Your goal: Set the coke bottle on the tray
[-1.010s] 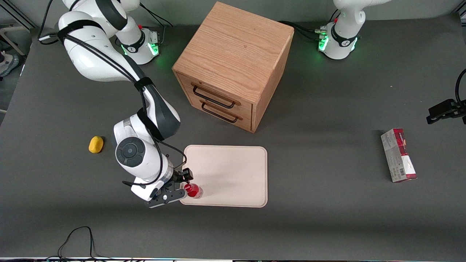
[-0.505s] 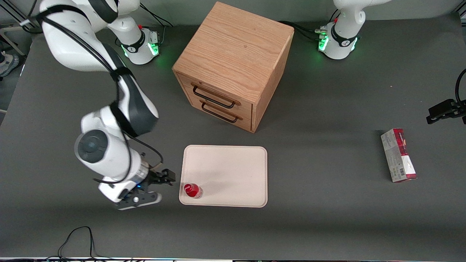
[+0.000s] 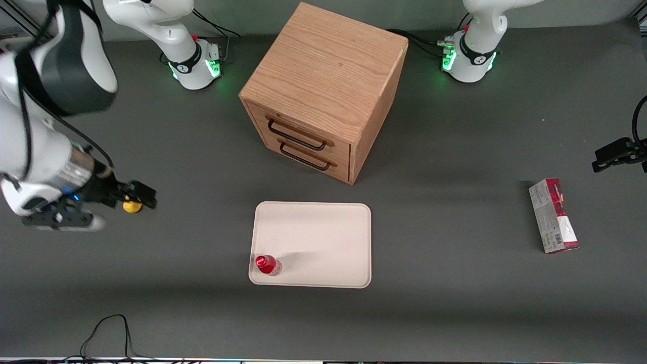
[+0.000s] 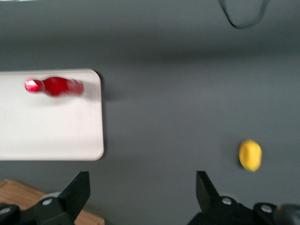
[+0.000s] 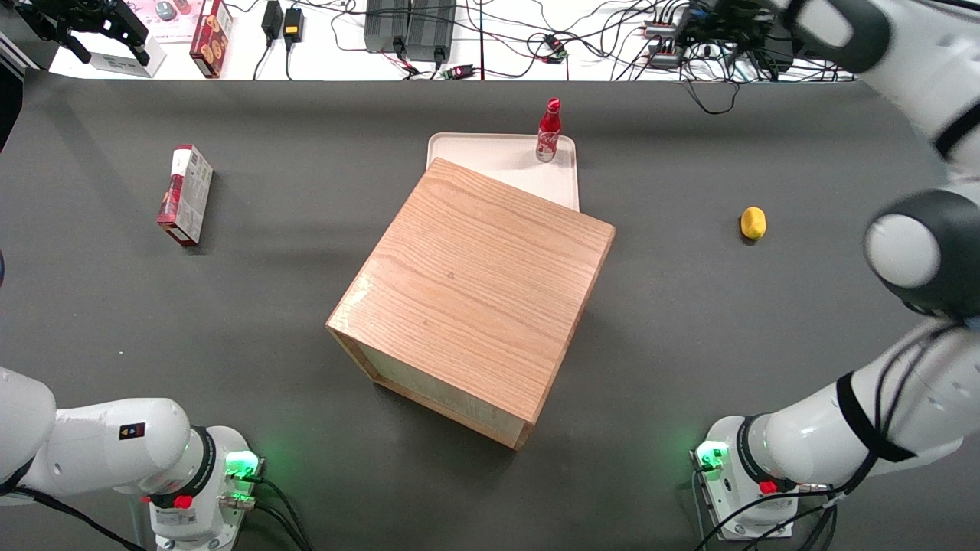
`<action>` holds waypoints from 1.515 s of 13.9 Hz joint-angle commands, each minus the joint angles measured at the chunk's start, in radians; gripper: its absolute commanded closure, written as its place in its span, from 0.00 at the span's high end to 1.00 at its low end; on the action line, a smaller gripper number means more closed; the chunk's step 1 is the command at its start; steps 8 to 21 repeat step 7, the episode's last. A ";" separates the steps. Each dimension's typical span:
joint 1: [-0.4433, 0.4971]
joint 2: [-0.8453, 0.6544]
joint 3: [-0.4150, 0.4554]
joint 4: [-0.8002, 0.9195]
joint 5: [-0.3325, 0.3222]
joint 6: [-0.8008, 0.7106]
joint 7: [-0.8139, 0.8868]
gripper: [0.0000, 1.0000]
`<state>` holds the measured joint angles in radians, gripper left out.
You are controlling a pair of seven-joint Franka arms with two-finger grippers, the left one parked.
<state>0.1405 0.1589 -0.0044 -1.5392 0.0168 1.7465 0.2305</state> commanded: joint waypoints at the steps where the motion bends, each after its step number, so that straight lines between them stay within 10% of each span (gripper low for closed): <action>1: 0.008 -0.224 -0.038 -0.237 0.022 0.006 0.001 1.00; 21: 0.005 -0.223 -0.086 -0.180 0.022 -0.087 -0.076 1.00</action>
